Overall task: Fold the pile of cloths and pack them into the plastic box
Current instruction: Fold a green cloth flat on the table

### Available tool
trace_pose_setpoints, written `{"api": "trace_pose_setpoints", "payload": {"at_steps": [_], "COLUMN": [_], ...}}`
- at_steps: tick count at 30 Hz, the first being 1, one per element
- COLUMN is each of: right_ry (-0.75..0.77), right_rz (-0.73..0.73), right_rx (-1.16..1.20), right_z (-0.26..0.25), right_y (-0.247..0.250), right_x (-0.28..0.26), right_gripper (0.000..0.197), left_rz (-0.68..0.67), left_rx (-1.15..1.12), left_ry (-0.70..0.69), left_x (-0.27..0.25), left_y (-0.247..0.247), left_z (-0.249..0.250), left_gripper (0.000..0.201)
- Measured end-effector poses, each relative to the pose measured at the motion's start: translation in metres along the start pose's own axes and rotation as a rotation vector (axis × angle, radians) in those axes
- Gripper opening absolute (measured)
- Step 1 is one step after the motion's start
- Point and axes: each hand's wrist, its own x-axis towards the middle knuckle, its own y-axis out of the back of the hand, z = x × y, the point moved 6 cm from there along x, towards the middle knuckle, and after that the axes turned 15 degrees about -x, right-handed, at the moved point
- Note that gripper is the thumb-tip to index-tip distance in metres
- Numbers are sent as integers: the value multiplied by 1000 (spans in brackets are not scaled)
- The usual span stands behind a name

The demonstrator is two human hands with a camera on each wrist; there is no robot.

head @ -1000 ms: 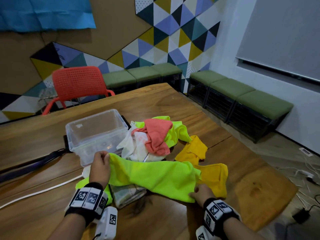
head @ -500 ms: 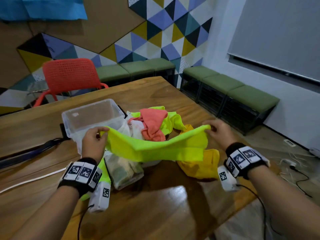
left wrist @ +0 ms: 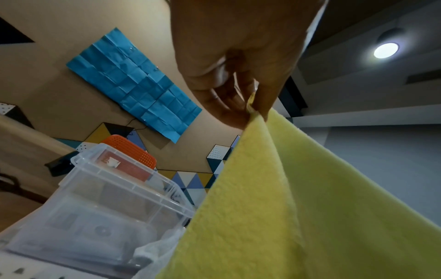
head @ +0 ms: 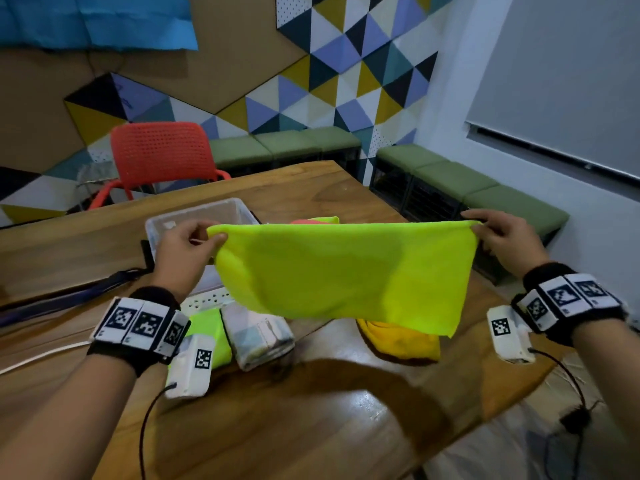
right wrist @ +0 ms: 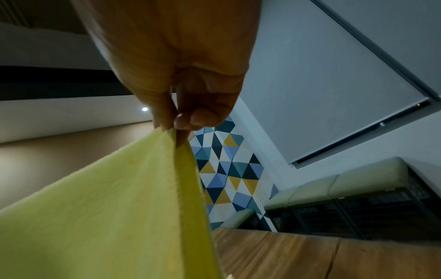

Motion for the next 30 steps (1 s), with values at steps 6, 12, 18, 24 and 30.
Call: {"api": "trace_pose_setpoints", "payload": {"at_steps": [6, 12, 18, 24, 30], "right_ry": [-41, -142, -97, -113, -125], "right_rz": [-184, -25, -85, -47, -313], "right_rx": [-159, -216, 143, 286, -337], "right_z": [11, 11, 11, 8, 22], "right_y": [-31, -46, -48, -21, -74], "right_x": [15, 20, 12, 22, 22], "right_gripper": [23, 14, 15, 31, 17], "left_rz": [-6, 115, 129, 117, -159], "left_rx": [100, 192, 58, -33, 354], "left_ry": [138, 133, 56, 18, 298], "left_x": [5, 9, -3, 6, 10], "left_y": [-17, -21, -25, -15, -29], "left_z": [-19, -30, -17, -4, -77], "left_gripper": [4, 18, 1, 12, 25]}}
